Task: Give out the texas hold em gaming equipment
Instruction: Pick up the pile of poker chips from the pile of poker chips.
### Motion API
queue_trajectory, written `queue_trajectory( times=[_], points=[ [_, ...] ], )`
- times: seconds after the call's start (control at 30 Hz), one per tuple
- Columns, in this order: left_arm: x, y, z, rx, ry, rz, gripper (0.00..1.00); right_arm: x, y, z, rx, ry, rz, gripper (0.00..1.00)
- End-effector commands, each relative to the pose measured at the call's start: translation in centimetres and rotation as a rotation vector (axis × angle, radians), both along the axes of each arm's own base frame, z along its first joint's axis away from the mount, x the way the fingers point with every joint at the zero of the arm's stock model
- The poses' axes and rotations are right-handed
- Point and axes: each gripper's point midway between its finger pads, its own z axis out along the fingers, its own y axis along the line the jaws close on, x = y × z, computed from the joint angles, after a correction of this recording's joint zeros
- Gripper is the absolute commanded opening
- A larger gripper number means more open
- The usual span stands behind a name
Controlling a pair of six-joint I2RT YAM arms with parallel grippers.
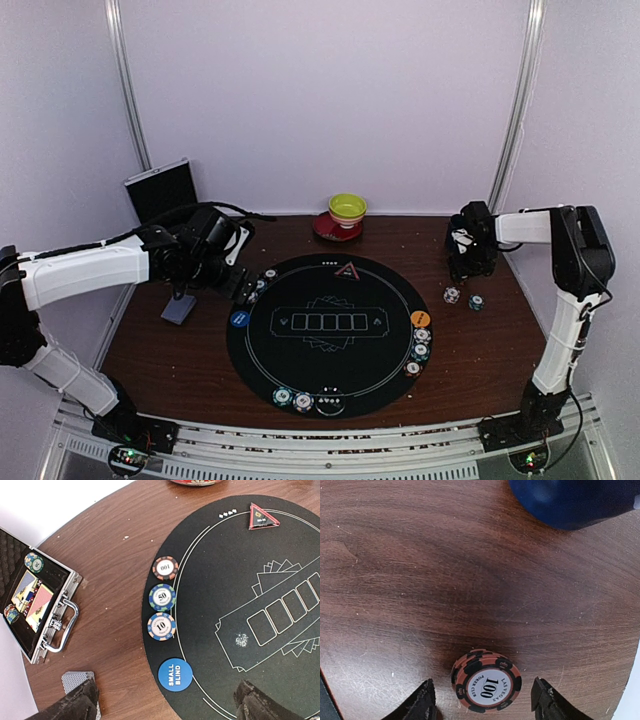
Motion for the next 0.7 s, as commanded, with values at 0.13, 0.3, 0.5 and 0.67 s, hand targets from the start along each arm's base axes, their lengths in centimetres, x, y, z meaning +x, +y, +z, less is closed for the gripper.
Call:
queue_trajectory(
  times=[0.13, 0.3, 0.5, 0.67],
  points=[
    [0.8, -0.4, 0.8, -0.011, -0.033, 0.003, 0.98, 0.7, -0.9, 0.3, 0.017, -0.01, -0.036, 0.62],
    [0.8, -0.3, 1.0, -0.014, -0.037, 0.003, 0.98, 0.6, -0.8, 0.2, 0.036, -0.004, -0.031, 0.58],
    [0.8, -0.3, 0.9, -0.012, -0.035, 0.003, 0.98, 0.4, 0.1, -0.1, 0.083, 0.013, 0.003, 0.57],
    [0.9, -0.3, 0.8, -0.01, -0.034, 0.004, 0.98, 0.4, 0.0, -0.5, 0.082, 0.02, -0.004, 0.56]
  ],
)
